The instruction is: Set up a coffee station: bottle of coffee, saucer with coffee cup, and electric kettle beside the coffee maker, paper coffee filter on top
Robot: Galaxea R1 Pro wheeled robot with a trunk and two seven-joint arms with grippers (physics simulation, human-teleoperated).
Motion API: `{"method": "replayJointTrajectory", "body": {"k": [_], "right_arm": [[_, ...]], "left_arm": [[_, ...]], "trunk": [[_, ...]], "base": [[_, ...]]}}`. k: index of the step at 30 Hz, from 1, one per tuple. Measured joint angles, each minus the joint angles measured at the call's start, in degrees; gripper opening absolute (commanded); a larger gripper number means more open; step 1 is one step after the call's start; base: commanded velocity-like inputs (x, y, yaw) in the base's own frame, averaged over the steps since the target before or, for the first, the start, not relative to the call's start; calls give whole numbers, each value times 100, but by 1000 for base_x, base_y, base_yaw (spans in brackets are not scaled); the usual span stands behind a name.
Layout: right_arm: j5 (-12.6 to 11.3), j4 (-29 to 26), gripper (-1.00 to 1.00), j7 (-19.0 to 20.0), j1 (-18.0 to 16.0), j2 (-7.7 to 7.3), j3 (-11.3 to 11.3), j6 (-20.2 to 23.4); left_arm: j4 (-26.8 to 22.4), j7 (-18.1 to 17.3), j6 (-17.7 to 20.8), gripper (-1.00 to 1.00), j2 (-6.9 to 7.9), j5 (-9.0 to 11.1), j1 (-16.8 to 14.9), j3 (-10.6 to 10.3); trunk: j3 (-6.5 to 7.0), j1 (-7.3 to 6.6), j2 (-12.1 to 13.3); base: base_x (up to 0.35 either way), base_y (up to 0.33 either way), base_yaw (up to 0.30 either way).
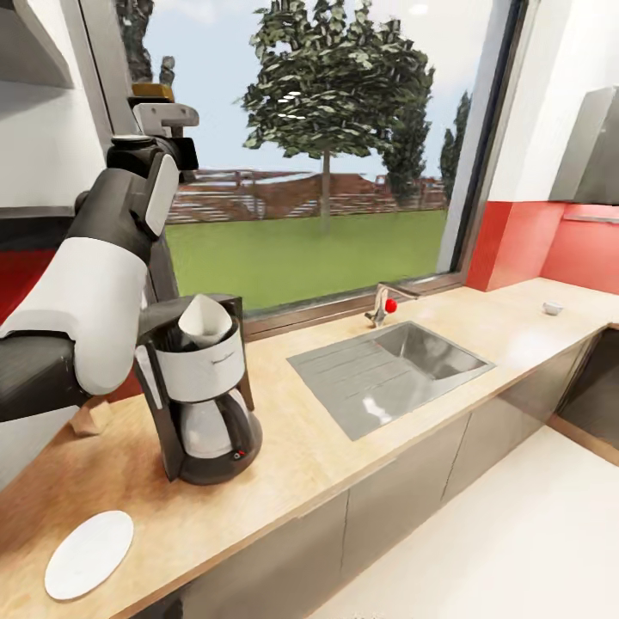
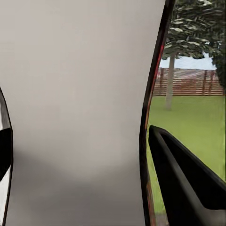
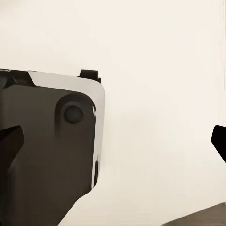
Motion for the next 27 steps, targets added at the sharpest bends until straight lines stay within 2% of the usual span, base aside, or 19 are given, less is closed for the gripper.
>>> {"method": "replayJointTrajectory", "body": {"k": [22,27], "right_arm": [[0,-13,100,0,2,9,0,0],[-6,-23,100,-2,0,11,0,0]], "left_arm": [[11,10,-9,-100,-5,2,9,8],[46,16,-15,-100,-22,6,40,8]], "trunk": [[0,0,1],[0,0,0]], "base": [[0,-273,-262],[0,-273,-120]]}}
